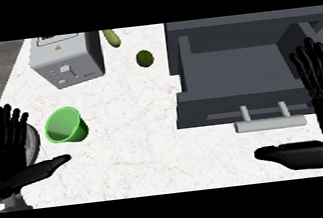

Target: Pick up the cup, place it into the drawer and close the drawer

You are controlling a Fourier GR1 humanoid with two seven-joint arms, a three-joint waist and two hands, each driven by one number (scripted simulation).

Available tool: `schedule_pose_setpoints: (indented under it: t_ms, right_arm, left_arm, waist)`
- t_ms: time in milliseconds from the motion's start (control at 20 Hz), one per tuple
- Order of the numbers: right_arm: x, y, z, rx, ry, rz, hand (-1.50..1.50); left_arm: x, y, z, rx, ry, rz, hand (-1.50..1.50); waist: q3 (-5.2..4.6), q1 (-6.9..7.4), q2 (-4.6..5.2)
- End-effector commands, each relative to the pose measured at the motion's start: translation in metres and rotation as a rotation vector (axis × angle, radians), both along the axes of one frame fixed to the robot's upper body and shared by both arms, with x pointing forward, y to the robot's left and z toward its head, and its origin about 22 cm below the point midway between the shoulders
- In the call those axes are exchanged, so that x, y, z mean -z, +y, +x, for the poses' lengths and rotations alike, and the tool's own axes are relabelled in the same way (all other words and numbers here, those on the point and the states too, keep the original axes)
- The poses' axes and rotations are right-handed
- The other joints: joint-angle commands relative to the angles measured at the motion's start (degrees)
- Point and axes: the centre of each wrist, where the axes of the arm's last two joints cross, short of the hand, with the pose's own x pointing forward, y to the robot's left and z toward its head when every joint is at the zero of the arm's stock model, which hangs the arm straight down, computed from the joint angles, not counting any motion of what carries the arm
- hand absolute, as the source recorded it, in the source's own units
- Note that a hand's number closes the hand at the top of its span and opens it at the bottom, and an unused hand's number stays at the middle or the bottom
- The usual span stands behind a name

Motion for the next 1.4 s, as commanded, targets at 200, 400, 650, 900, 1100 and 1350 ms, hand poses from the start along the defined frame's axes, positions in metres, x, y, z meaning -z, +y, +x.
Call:
schedule_pose_setpoints:
  t_ms: [200, 400, 650, 900, 1100, 1350]
  right_arm:
    - [-0.023, -0.004, -0.005, -0.007, 0.0, 0.013, -1.5]
    - [-0.003, -0.01, 0.007, -0.005, -0.007, 0.018, -1.5]
    - [-0.005, -0.019, 0.012, -0.011, -0.009, -0.006, -1.5]
    - [0.011, -0.02, -0.007, -0.013, -0.001, 0.001, -1.5]
    - [-0.007, 0.007, 0.005, -0.04, 0.002, 0.0, -1.5]
    - [0.004, -0.014, 0.012, -0.038, 0.011, 0.011, -1.5]
  left_arm:
    - [0.051, 0.014, 0.018, -0.076, 0.093, 0.02, -1.5]
    - [0.093, 0.006, 0.008, -0.08, 0.119, 0.036, -1.5]
    - [0.11, 0.053, -0.002, -0.101, 0.093, -0.004, -1.5]
    - [0.122, 0.057, 0.008, -0.112, 0.068, -0.005, -1.5]
    - [0.137, 0.035, 0.012, -0.116, 0.06, 0.0, -1.5]
    - [0.141, 0.037, 0.011, -0.086, 0.073, 0.001, -1.5]
  waist:
    - [-0.02, -0.31, 0.01]
    - [-0.02, -0.23, 0.07]
    - [-0.05, -0.36, 0.13]
    - [-0.05, -0.6, 0.13]
    - [-0.08, -0.63, 0.17]
    - [-0.17, -1.28, 0.48]
